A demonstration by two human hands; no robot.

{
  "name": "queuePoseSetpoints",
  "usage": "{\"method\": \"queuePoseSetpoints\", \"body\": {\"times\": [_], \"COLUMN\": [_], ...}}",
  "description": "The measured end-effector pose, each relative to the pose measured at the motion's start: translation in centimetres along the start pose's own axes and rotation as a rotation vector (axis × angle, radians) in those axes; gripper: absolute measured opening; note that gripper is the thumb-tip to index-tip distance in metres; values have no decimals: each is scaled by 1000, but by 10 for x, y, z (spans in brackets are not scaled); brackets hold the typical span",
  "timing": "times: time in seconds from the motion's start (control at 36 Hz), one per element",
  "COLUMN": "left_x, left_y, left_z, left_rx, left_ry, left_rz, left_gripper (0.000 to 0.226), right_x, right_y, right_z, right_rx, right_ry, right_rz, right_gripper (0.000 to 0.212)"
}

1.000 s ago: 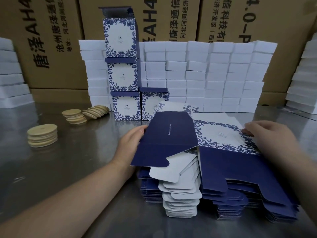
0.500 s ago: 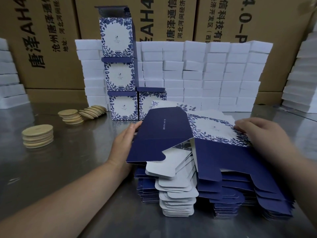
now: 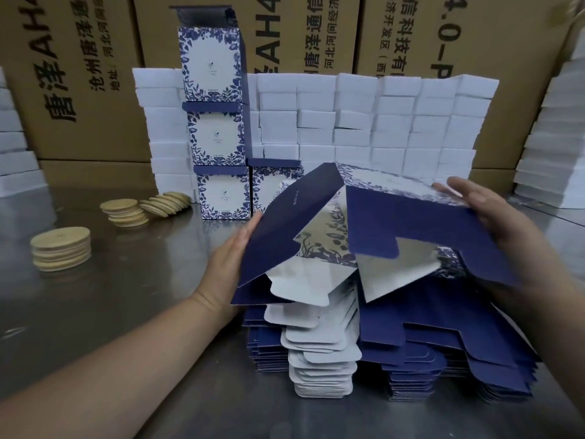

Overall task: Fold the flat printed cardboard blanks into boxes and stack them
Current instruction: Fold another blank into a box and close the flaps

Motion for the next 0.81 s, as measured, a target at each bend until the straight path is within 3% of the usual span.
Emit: {"method": "queuePoseSetpoints", "body": {"times": [0.11,0.19,0.31,0.36,0.44,0.56,0.67,0.81], "left_x": [5,8,-2,-7,-3,0,-1,5], "left_y": [2,5,0,-7,-14,-21,-24,-22], "left_z": [-1,0,3,4,1,-1,0,-1], "left_rx": [-1,-61,-22,57,157,223,255,211], "left_ry": [16,35,-50,-96,-92,-62,-75,-59], "left_rz": [95,195,-26,-9,32,101,50,189], "left_gripper": [33,40,47,42,35,21,25,24], "right_x": [-3,-4,-1,0,-2,-3,-3,-2], "right_y": [7,13,19,21,22,27,20,12], "right_z": [-4,-5,-5,-6,-8,-10,-7,-4], "right_rx": [-34,-76,-147,-192,-195,-194,-159,-124], "right_ry": [-25,-7,-22,-21,-10,-4,-46,-57], "right_rz": [50,-33,-26,-11,-141,-300,-484,-546], "right_gripper": [27,49,51,55,59,44,72,71]}}
Point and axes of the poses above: each hand's wrist, its own z-axis towards the middle knuckle, its own y-axis out of the palm, x = y × z, the point moved 8 cm from there along z, towards the middle knuckle, and after that the axes turned 13 degrees about -x, right-handed, at the moved point
